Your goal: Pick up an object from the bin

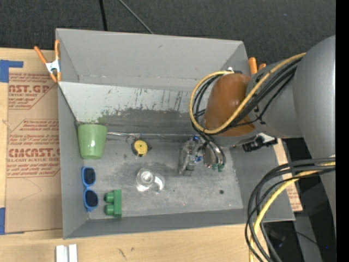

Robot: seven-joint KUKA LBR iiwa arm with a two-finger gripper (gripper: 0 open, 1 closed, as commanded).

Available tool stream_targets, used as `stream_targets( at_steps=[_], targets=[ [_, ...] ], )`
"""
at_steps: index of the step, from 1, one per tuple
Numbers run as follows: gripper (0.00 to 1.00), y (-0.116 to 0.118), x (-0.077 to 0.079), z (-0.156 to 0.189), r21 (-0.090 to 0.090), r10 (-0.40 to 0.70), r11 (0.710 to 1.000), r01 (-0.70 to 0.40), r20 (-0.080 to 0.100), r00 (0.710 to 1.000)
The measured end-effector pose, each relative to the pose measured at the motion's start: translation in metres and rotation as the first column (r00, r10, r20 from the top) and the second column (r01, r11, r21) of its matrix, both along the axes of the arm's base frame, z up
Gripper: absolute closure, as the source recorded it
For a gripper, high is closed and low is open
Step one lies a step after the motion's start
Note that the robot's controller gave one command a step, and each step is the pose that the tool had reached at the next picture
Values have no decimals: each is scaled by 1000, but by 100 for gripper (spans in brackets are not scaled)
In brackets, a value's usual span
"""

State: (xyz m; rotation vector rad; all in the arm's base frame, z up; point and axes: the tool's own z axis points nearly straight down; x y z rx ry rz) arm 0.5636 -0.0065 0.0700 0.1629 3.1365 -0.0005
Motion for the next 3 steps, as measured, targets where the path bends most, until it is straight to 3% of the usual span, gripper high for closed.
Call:
stream_targets(
  at_steps=[1,2,3],
  targets=[
    [0,0,1,0,0,1,1000,-1,1,1000],
    [0,-97,17,0,-4,175,985,-175,2,985],
    [0,-145,22,0,-2,452,892,-452,2,892]
  ],
)
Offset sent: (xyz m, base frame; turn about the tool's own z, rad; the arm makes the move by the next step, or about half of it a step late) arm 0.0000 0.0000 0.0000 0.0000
